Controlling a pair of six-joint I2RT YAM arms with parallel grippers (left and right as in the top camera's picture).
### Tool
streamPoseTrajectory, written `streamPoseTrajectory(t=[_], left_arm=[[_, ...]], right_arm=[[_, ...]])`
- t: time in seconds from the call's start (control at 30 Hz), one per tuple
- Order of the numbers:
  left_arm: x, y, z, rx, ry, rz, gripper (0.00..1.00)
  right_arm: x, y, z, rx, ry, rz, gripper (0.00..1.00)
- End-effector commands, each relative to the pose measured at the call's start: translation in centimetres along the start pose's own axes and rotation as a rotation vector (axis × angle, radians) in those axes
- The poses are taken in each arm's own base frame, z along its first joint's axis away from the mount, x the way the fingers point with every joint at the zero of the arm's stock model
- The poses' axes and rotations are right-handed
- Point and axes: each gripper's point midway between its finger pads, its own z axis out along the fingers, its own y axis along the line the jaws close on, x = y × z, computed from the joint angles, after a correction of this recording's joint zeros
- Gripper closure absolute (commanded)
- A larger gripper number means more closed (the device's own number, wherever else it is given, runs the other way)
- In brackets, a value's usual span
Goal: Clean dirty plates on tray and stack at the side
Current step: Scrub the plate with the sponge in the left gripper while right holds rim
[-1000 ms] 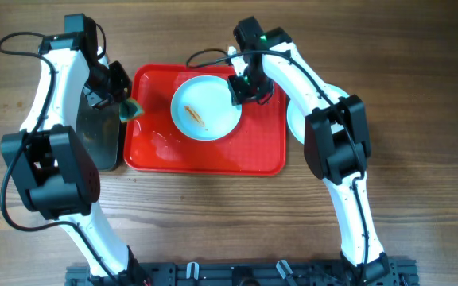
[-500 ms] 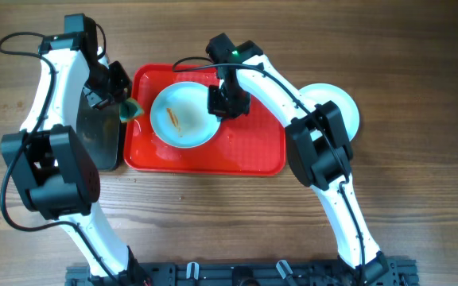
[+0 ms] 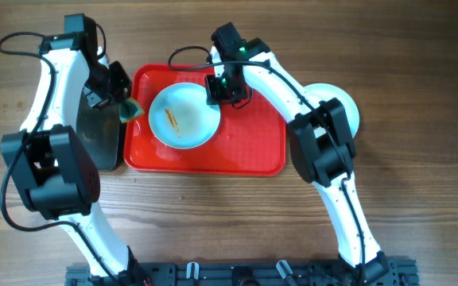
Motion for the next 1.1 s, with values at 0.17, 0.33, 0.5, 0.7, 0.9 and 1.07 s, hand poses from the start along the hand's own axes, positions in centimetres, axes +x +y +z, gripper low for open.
streamPoseTrajectory(t=[0.17, 0.33, 0.5, 0.7, 0.9, 1.07], left_arm=[[-0.5, -0.7, -1.5, 0.012, -0.048, 0.007, 0.96], [-0.5, -3.6, -0.1, 0.038, -0.086, 0.113, 0.96], [0.3, -7.5, 3.2, 0.058, -0.113, 0.372, 0.96], [0.9, -9.5, 7.7, 0.055, -0.092, 0.551, 0.96], [3.9, -9.0, 10.3, 0.059, 0.048, 0.550, 0.96], [9.7, -9.8, 9.4, 0.212, 0.289, 0.561, 0.96]], right_arm=[[3.2, -3.0, 1.5, 0.238, 0.064, 0.287, 0.96], [4.2, -3.4, 1.2, 0.260, 0.099, 0.311, 0.96], [4.1, -3.4, 1.3, 0.257, 0.100, 0.284, 0.96], [4.0, -3.4, 1.3, 0.252, 0.096, 0.266, 0.96], [3.9, -3.3, 1.3, 0.251, 0.093, 0.261, 0.96], [3.8, -3.3, 1.3, 0.249, 0.092, 0.257, 0.96]])
